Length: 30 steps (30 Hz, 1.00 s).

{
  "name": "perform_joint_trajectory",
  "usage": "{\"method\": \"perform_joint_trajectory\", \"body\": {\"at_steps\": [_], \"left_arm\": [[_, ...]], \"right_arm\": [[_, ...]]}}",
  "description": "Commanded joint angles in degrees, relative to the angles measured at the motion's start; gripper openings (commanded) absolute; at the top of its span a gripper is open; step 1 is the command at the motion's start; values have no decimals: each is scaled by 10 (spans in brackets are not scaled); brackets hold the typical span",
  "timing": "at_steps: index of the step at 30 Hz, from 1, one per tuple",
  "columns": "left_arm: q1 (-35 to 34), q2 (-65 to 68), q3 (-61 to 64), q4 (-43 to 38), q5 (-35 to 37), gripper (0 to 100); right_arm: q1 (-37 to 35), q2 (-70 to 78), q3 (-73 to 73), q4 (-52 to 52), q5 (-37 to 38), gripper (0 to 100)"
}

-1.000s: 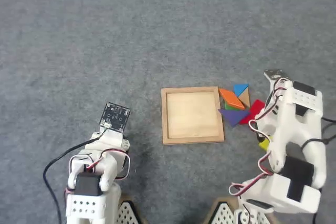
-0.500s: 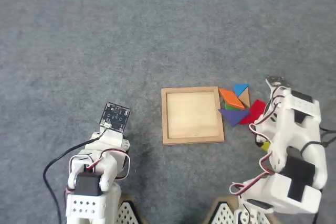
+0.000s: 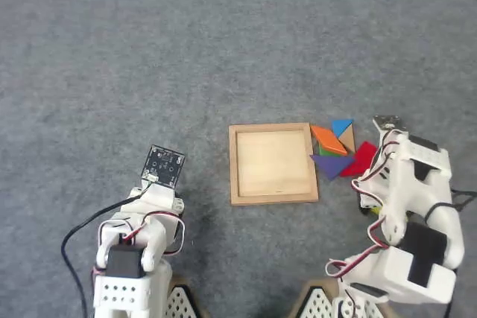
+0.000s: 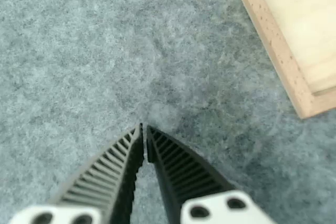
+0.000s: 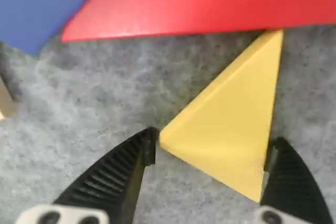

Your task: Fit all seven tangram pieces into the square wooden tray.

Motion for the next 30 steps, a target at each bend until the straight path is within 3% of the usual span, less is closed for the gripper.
{"method": "perform_joint_trajectory", "body": {"at_steps": [1,5,12,20,24,30], "left_arm": [[-3,-14,-7,3,4,13],[-3,-14,-7,3,4,13],[-3,-14,-7,3,4,13],[-3,-14,-7,3,4,13],[-3,-14,-7,3,4,13],[-3,-14,-7,3,4,13]], "right_arm": [[0,-10,11,-22,-5,328],[3,-10,14,-32,-4,322],[0,-10,10,-69,-5,132],[0,-12,10,-52,-4,314],[2,-16,2,-49,-6,320],[6,-10,-62,-10,-119,320]]}}
